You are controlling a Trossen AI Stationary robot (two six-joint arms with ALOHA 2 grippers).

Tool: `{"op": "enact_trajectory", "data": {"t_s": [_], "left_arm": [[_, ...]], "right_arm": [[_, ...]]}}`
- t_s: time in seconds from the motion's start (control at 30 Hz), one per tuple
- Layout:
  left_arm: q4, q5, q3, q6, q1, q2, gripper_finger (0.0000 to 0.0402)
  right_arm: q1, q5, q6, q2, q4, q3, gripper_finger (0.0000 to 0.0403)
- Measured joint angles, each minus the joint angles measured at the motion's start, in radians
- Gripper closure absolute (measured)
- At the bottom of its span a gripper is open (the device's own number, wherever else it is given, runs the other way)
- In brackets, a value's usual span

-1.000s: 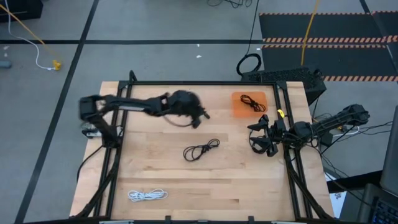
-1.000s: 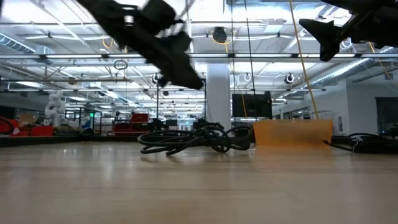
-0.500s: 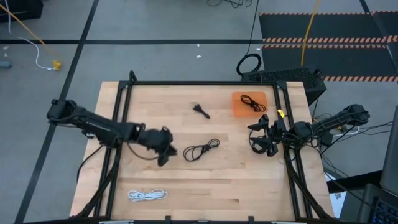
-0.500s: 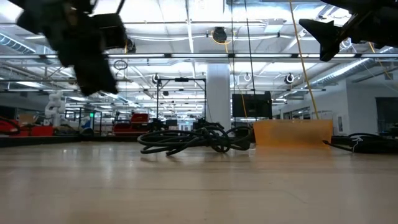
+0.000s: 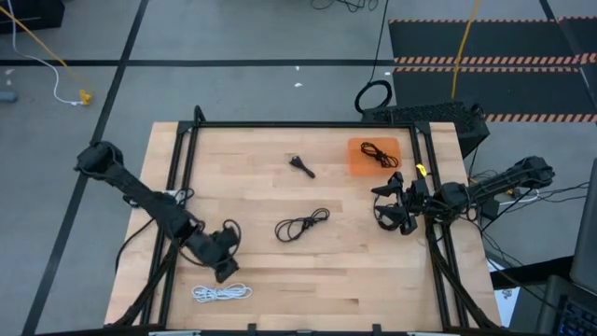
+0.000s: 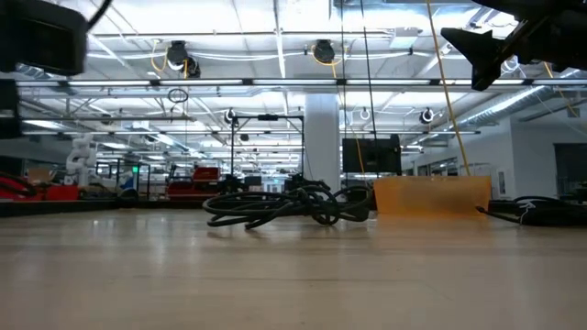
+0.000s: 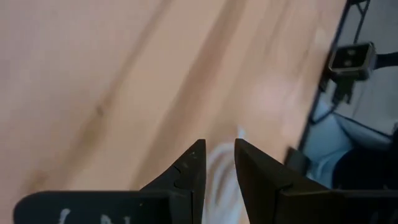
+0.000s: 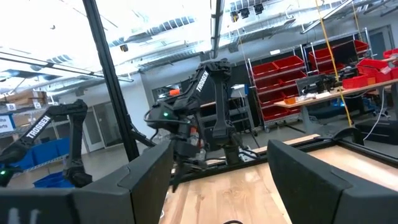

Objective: Pick and place USB-C Cables
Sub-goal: Put the white charger cable into the orange bin

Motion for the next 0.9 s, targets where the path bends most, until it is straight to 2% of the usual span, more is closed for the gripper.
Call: {"op": "enact_trajectory", "data": {"t_s": [0.1,0.23,0.43,0.6,0.8,0.9], "left_arm": [[0.008,-0.033,0.0,-0.094,-0.079,0.0,0.0303],[0.013,-0.106,0.0,-0.19,-0.171,0.0,0.0257],[0.027,-0.186,0.0,-0.22,-0.28,0.026,0.019],[0.09,-0.186,0.008,-0.214,-0.341,0.122,0.0183],[-0.145,-0.141,0.136,-0.061,-0.38,0.261,0.0183],[-0.201,-0.114,0.197,-0.01,-0.387,0.326,0.0183]], "right_arm": [[0.0,0.0,0.0,0.0,0.0,0.0,0.0149],[0.0,0.0,0.0,0.0,0.0,0.0,0.0149],[0.0,0.0,0.0,0.0,0.0,0.0,0.0149],[0.0,0.0,0.0,0.0,0.0,0.0,0.0149],[0.0,0.0,0.0,0.0,0.0,0.0,0.0149],[0.0,0.0,0.0,0.0,0.0,0.0,0.0149]]}}
